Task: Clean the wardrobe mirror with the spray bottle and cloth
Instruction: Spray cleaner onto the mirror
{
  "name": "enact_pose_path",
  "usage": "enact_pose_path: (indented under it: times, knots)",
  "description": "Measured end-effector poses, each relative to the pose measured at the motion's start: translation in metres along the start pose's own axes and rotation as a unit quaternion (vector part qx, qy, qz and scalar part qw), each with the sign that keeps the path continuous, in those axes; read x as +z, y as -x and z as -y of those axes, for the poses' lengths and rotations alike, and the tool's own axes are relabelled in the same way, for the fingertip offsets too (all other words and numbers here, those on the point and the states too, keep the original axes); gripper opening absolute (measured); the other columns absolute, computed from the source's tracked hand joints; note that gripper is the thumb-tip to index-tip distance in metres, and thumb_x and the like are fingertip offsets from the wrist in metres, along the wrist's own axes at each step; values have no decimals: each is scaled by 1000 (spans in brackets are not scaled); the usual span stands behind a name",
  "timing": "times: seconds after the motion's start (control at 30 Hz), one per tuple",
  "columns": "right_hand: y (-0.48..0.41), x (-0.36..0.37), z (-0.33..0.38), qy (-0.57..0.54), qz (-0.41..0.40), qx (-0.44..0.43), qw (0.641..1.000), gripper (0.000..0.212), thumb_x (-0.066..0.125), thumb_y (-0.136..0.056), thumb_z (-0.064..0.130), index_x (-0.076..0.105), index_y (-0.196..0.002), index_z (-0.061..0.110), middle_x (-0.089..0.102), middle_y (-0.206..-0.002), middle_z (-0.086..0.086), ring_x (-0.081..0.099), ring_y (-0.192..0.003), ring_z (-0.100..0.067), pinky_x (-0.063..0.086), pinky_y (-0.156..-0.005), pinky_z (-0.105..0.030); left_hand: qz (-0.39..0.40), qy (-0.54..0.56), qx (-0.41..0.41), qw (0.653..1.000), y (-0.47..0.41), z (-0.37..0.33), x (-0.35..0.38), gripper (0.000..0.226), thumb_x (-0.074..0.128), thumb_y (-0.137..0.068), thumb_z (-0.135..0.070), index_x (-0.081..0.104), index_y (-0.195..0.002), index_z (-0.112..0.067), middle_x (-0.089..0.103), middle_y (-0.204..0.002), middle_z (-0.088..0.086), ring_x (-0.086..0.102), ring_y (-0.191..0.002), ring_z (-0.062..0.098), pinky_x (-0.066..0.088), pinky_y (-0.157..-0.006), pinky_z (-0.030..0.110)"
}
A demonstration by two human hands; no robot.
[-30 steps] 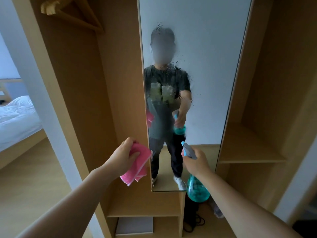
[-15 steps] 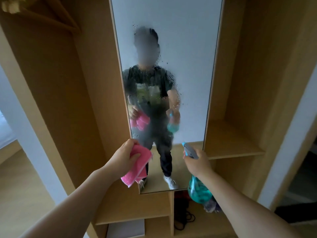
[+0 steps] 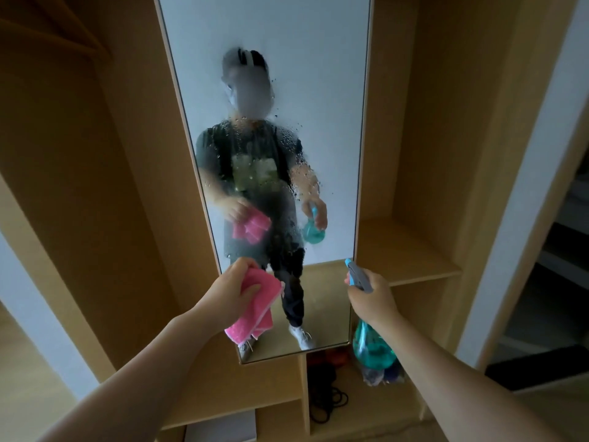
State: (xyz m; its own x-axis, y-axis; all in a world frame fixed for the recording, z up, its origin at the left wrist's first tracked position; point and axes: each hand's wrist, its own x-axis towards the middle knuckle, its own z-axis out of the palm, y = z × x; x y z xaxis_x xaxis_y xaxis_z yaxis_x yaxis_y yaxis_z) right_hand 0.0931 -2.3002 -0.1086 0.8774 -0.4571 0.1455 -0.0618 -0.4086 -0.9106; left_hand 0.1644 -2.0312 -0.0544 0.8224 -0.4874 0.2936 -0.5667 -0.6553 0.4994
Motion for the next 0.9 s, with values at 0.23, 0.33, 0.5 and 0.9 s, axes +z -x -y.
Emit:
enact_pose_path:
  times: [0.23, 0.33, 0.5, 0.9]
  knots:
    - [6, -14, -11, 15, -10, 13, 1000, 4, 53, -86, 6, 57, -87, 3, 47, -69, -8, 44, -61, -21, 34, -58, -28, 17, 1, 10, 1000, -7, -8, 15, 25, 53, -95, -21, 44, -117, -28, 53, -103, -14, 52, -86, 0, 45, -70, 16]
    - [7, -16, -16, 24, -16, 22, 999, 6, 53, -87, 7, 57, -88, 3, 47, -71, -8, 42, -61, -20, 34, -57, -29, 19, 2, 13, 1000, -8, -9, 19, 24, 53, -95, -22, 44, -116, -29, 52, -101, -17, 51, -84, -4, 44, -64, 13]
    - [8, -16, -20, 19, -5, 42, 999, 9, 53, -88, 9, 59, -95, 7, 54, -80, -10, 49, -67, -21, 38, -60, -29, 18, -1, 13, 1000, -6, -6, 22, 23, 54, -94, -23, 44, -113, -32, 51, -98, -20, 49, -83, -7, 41, -57, 10]
    - [14, 5, -57, 1, 16, 62, 998, 18, 53, -88, 7, 60, -96, 21, 63, -91, -1, 59, -72, -15, 41, -56, -20, 31, -2, -17, 999, 8, 17, 48, 24, 53, -94, -21, 44, -115, -27, 53, -106, -10, 50, -84, 1, 40, -65, 13]
